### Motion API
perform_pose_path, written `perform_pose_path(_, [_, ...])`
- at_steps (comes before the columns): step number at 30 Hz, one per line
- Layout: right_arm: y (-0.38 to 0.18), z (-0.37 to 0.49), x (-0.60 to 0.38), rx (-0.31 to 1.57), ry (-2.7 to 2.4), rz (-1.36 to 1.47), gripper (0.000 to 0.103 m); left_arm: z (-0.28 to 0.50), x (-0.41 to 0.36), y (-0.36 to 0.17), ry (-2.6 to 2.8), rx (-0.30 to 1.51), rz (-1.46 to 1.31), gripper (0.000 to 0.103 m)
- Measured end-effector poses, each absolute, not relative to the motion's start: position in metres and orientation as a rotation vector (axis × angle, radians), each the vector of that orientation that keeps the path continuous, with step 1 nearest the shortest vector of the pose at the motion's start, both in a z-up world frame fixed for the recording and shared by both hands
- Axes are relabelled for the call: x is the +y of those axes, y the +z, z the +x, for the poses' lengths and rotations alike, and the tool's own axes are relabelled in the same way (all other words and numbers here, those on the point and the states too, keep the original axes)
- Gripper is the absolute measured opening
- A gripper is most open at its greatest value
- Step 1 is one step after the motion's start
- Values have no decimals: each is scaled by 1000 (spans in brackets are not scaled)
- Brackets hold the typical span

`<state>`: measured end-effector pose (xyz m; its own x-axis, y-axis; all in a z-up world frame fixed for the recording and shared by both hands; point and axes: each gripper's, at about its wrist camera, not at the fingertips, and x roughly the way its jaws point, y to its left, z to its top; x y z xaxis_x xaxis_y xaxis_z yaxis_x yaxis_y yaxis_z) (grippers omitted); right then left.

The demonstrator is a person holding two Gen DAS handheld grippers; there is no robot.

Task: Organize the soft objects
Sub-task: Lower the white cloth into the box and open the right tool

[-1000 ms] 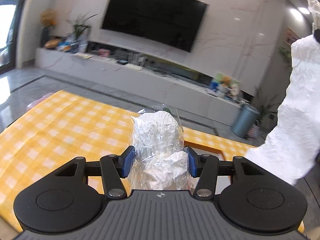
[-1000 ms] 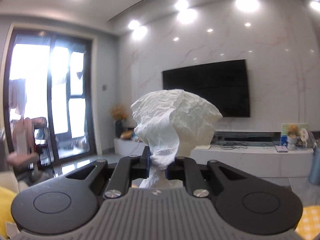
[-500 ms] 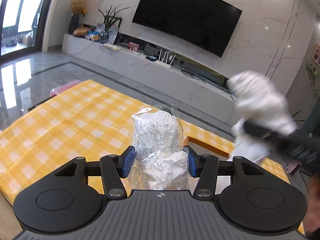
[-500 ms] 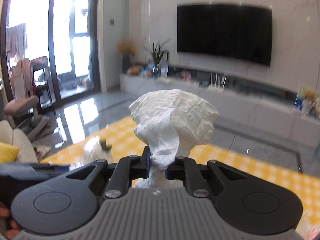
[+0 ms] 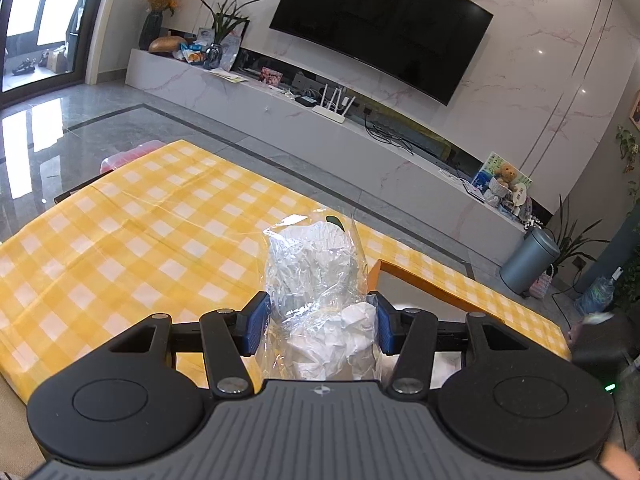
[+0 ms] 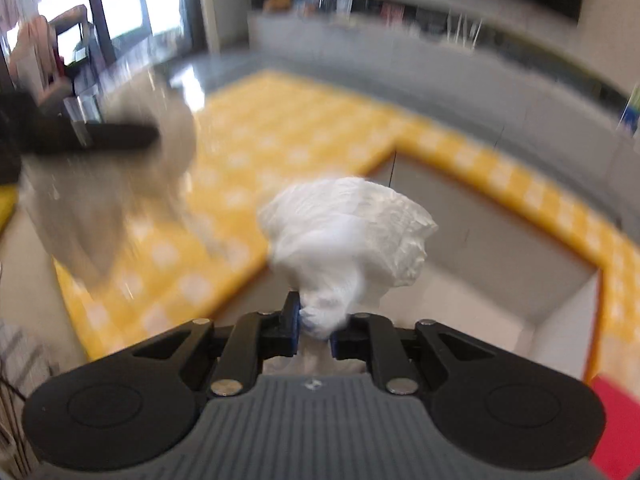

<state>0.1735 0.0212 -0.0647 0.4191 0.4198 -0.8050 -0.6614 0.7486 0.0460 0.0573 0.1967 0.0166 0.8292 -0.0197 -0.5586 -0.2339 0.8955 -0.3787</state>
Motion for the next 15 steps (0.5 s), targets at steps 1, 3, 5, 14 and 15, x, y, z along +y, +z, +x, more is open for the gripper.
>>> perform_pose_path(1, [-74,175,25,964,705,-327,13,58,197,16,115,588,-453,60])
perform_pose_path(3, [-88,174,27,1037,723,-374,13,56,196,16,113,587,-446,60])
perform_pose_path(5, [-89,171,25,1066,745,-415,14,57,195,15,114,590,-439,60])
perform_pose_path(14, [-75,155,26,1162,797,-459,51,57,189,14,92,608,-423,60])
perform_pose_path(15, [-72,155,22,1164,793,-455,56,57,188,14,92,608,-418,60])
